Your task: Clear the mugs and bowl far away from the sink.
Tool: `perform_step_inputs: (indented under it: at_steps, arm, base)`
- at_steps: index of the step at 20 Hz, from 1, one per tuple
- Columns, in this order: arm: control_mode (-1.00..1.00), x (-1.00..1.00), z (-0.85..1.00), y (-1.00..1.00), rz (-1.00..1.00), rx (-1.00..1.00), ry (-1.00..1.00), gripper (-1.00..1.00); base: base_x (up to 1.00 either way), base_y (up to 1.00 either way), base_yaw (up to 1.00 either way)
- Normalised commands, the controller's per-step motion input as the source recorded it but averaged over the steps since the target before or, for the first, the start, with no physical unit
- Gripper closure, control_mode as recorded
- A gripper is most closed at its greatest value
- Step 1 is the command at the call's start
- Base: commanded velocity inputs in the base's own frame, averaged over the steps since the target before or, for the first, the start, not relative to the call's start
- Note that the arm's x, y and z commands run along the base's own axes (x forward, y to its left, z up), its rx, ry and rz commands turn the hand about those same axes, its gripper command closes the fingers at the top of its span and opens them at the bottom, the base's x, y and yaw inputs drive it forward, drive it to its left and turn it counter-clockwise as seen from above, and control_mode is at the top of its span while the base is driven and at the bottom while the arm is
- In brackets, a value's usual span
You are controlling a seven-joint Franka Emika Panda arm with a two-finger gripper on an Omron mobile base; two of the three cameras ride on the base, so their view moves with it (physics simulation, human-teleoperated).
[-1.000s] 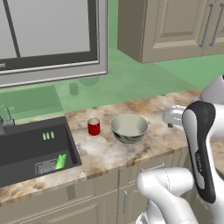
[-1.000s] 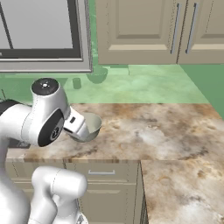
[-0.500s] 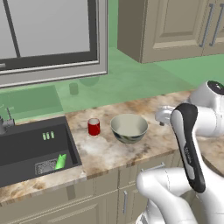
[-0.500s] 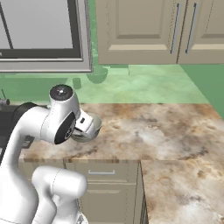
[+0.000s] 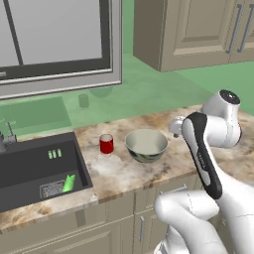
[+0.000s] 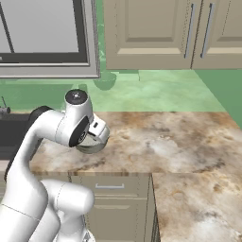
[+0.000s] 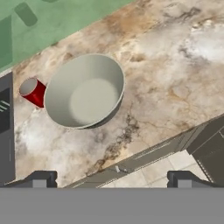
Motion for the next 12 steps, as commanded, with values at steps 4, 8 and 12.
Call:
perform_step_inputs:
  at_steps: [4,8,12]
  arm:
    - [-1.00,0.35,-0.19,-0.02,0.00,0.00,0.06,-1.00]
    - [-1.00,0.31,-0.23,-0.01,0.00,0.00,0.11,-1.00]
    - [-1.00,0.11,-0.21,-0.02,0.01,0.01,0.14,-1.00]
  base:
    - [0.00,0.00,0.00]
    - [0.00,0.00,0.00]
    - [0.00,0.00,0.00]
